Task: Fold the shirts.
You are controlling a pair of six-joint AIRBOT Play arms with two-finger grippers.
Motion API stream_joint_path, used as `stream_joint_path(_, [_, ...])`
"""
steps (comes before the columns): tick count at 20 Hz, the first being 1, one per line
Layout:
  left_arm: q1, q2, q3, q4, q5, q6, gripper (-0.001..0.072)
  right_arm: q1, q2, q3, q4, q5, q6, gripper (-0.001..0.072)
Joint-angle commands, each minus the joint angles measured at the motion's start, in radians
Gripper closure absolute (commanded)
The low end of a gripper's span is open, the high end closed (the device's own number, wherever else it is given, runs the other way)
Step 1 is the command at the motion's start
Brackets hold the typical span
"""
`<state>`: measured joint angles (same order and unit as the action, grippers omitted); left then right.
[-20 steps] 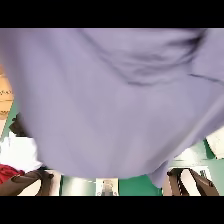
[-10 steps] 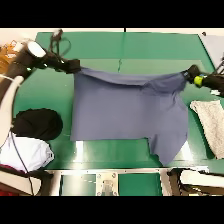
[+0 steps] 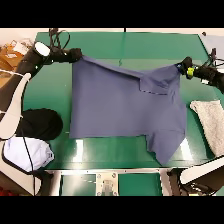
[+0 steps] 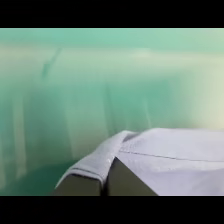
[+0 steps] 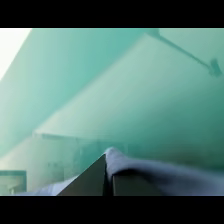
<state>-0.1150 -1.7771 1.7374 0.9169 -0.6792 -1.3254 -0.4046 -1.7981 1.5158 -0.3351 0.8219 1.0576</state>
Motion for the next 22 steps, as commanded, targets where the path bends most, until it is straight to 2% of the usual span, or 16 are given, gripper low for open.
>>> stream_joint_path(1, [0.001, -0.003, 0.068, -0.003, 0.013, 0.007, 0.0688, 0.001, -0.019, 0.107, 0.010, 0.018, 0.008, 0.0691])
stream_joint_path(3, [0.001, -0.004, 0.068, 0.012, -0.039, 0.006, 0.0688, 0.000, -0.019, 0.111, 0.000, 0.044, 0.008, 0.0691])
stream_joint_path(5, [0.001, -0.004, 0.068, 0.081, -0.135, -0.002, 0.0688, -0.005, -0.019, 0.111, -0.082, 0.114, 0.009, 0.0691])
stream_joint_path(8, [0.001, -0.004, 0.053, 0.248, -0.322, -0.050, 0.0688, -0.037, -0.017, 0.110, -0.319, 0.264, 0.097, 0.0693])
stream_joint_path(10, [0.001, -0.004, 0.006, 0.289, -0.408, -0.053, 0.0688, -0.072, -0.011, 0.109, -0.440, 0.346, 0.144, 0.0694])
stream_joint_path(14, [0.000, -0.004, -0.131, 0.288, -0.407, -0.049, 0.0688, -0.126, 0.002, 0.055, -0.536, 0.424, 0.143, 0.0693])
stream_joint_path(18, [0.000, -0.004, -0.215, 0.283, -0.405, -0.042, 0.0688, -0.126, 0.002, -0.044, -0.567, 0.376, 0.135, 0.0693])
stream_joint_path(22, [0.000, -0.004, -0.277, 0.256, -0.317, -0.043, 0.0688, -0.113, 0.002, -0.118, -0.568, 0.329, 0.136, 0.0693])
